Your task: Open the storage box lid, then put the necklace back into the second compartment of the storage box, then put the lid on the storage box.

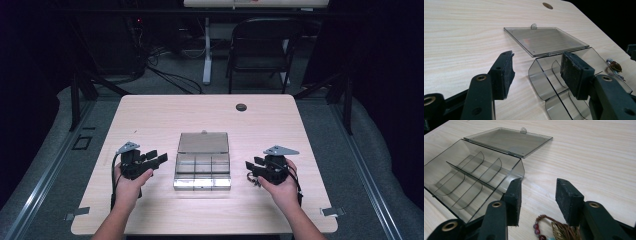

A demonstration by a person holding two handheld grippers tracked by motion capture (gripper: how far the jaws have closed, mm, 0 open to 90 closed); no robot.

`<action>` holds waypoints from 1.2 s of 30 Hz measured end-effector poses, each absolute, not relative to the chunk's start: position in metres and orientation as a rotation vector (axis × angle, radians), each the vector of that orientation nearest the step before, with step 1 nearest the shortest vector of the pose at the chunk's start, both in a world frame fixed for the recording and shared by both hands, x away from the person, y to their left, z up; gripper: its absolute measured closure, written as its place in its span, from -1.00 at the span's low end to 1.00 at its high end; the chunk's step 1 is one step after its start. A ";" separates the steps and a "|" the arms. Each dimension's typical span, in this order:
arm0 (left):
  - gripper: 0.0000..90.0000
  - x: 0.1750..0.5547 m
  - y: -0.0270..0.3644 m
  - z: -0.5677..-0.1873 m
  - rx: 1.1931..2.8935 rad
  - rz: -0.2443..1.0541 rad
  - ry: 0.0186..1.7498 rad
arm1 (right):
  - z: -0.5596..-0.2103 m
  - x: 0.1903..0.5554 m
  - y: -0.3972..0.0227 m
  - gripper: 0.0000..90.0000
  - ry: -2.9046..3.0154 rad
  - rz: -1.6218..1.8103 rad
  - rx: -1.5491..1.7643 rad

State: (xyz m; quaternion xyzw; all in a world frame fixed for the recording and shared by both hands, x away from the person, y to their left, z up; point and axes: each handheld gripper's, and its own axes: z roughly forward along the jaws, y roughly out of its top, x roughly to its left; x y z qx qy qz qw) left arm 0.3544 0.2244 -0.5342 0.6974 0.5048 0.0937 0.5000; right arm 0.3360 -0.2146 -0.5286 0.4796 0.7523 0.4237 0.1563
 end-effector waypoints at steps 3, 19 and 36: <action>-0.03 0.351 0.227 -0.537 1.686 0.221 1.231 | -0.529 0.334 -0.221 0.30 2.145 1.223 1.380; -0.03 0.344 0.231 -0.545 1.682 0.219 1.259 | -0.540 0.327 -0.248 0.47 2.160 1.085 1.382; -0.03 0.346 0.229 -0.549 1.696 0.199 1.255 | -0.563 0.332 -0.251 0.42 2.174 1.070 1.500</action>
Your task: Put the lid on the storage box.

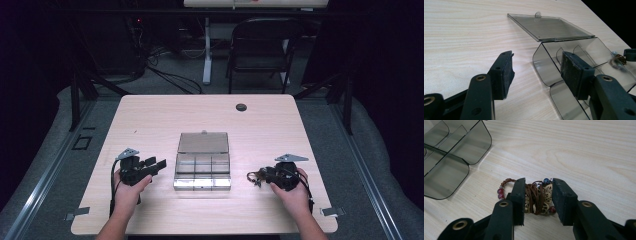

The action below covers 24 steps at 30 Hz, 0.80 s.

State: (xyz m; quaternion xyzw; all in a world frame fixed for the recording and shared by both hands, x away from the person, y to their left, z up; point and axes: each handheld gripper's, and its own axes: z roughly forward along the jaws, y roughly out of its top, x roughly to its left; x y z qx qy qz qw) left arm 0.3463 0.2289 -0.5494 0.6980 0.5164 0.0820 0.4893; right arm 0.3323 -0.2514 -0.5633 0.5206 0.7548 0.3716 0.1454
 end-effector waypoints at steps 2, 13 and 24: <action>-0.03 0.345 0.230 -0.549 1.699 0.206 1.252 | -0.564 0.332 -0.252 0.42 2.181 1.067 1.497; -0.03 0.345 0.232 -0.550 1.685 0.211 1.271 | -0.568 0.335 -0.253 0.44 2.160 1.093 1.538; -0.03 0.344 0.233 -0.550 1.683 0.212 1.270 | -0.572 0.338 -0.251 0.47 2.191 1.075 1.543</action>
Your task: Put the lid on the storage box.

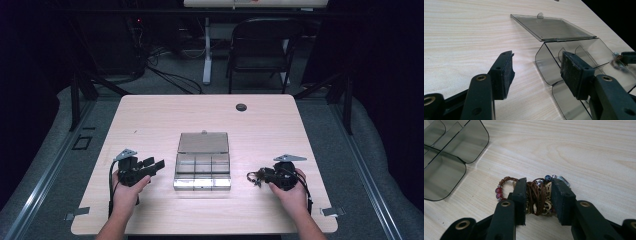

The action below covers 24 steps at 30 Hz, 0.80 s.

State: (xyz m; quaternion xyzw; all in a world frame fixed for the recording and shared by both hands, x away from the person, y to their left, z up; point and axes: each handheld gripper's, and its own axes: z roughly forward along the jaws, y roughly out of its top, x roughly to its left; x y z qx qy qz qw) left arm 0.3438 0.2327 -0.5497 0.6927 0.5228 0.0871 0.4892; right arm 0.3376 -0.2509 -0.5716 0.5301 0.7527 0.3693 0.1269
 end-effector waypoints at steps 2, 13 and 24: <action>-0.03 0.344 0.233 -0.550 1.684 0.214 1.271 | -0.572 0.338 -0.251 0.47 2.192 1.077 1.540; -0.03 0.344 0.234 -0.551 1.692 0.221 1.280 | -0.572 0.338 -0.250 0.63 2.206 1.098 1.535; -0.03 0.344 0.235 -0.551 1.688 0.226 1.282 | -0.572 0.338 -0.250 0.84 2.216 1.112 1.543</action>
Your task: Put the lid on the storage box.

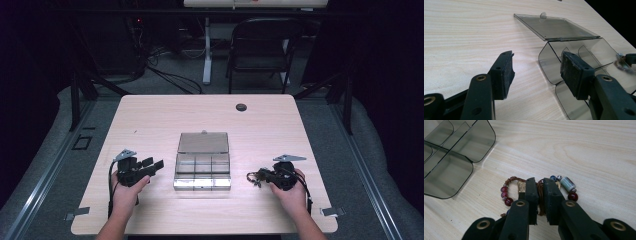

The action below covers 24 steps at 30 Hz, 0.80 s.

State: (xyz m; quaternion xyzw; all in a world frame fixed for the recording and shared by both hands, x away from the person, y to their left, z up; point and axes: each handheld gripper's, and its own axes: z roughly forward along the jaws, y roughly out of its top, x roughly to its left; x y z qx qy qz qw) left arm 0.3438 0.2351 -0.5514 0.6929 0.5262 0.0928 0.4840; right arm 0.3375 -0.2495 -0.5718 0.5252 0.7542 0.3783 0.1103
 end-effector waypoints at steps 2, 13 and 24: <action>-0.03 0.344 0.235 -0.551 1.687 0.227 1.283 | -0.572 0.338 -0.250 0.86 2.218 1.114 1.544; -0.03 0.344 0.236 -0.552 1.682 0.230 1.288 | -0.569 0.336 -0.250 0.91 2.206 1.136 1.537; -0.03 0.344 0.236 -0.552 1.688 0.230 1.285 | -0.562 0.332 -0.250 0.92 2.195 1.144 1.495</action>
